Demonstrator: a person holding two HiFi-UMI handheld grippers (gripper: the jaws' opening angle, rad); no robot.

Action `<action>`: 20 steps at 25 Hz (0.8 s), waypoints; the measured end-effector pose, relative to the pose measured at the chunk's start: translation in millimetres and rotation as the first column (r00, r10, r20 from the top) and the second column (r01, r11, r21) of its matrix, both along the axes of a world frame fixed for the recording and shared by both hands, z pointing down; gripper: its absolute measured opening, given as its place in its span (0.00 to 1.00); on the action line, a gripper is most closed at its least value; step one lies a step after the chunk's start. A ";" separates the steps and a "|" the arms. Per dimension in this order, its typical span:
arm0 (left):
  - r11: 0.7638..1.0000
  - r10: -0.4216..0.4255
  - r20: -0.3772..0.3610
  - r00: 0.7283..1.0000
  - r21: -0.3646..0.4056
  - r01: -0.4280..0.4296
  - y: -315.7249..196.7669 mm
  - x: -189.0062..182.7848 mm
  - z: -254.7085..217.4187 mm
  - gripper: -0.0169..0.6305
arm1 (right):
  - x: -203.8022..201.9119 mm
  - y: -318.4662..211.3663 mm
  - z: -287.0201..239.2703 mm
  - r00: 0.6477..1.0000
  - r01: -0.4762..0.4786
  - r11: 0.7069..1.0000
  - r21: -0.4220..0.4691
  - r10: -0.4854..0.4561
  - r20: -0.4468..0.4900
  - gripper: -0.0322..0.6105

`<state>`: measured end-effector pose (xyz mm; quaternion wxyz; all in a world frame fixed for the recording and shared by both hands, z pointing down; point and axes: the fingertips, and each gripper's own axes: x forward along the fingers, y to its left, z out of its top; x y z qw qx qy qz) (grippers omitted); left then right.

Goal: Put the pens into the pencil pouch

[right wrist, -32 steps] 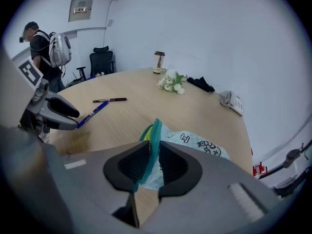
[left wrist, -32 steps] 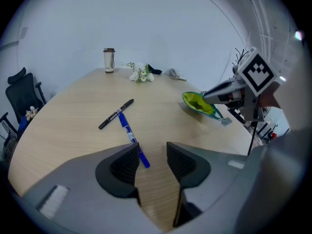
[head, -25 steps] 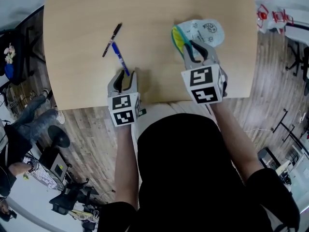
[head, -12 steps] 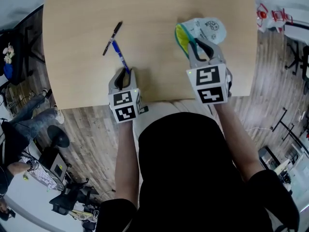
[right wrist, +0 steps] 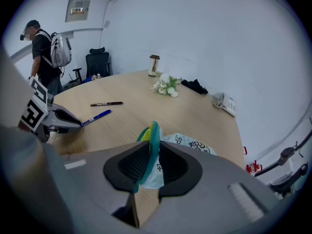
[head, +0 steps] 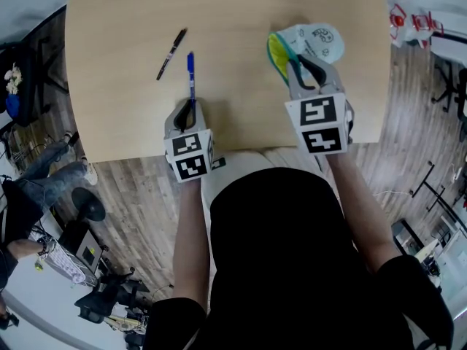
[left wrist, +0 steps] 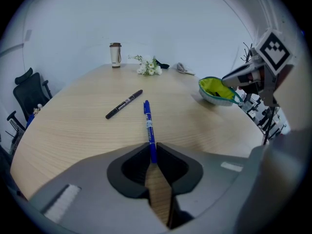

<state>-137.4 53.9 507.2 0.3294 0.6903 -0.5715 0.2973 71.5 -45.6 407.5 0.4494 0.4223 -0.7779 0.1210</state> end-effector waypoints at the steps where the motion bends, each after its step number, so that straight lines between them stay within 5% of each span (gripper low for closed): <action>1: 1.000 -0.001 0.001 1.000 0.003 0.001 -0.1 0.8 0.2 0.08 | 1.1 0.2 0.2 1.000 0.000 1.000 0.000 0.000 0.000 0.16; 20: 0.996 0.079 -0.053 0.995 0.044 -0.076 -5.5 19.3 -20.4 0.08 | 1.8 -1.8 1.7 1.000 -0.017 1.000 0.001 0.017 -0.002 0.16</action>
